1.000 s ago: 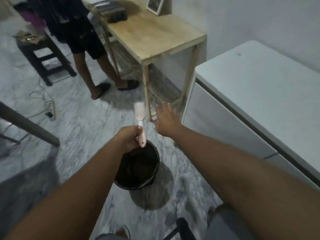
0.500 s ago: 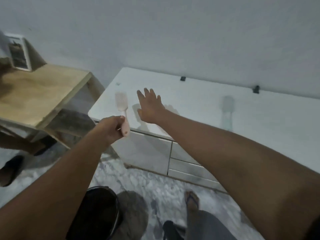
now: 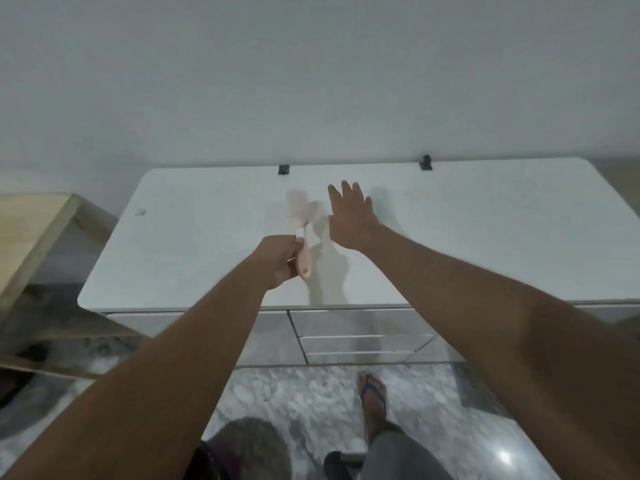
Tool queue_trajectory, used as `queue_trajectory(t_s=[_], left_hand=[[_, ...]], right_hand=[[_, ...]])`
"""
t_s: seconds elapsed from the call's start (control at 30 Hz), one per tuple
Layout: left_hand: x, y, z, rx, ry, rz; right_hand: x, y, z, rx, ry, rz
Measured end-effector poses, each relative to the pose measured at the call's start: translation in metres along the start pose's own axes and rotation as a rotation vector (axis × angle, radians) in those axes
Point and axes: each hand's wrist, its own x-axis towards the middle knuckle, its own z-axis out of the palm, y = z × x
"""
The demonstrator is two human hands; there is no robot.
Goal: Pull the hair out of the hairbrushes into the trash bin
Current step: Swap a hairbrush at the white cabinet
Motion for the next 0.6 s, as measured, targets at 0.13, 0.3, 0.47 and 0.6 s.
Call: queue_trajectory(t_s=[0.13,0.3,0.47,0.6], left_hand=[[0.017,-0.003,0.037,0.084,-0.005,-0.015],[0.038,-0.012,0.074,0.268,0.038,0.026],[0.054,-0.026,0.102,0.520,0.169,0.108],[0.054,-0.031,0.114,0.788,0.201,0.250]], right_hand=[[0.002,0.034,-0.006,0.007,0.029,0.033],[0.009,0.056,-0.010,0.046,0.044,0.045],[0.007,0.074,-0.008,0.087,0.039,0.049],[0.003,0.086,-0.009,0.106,0.031,0.055]])
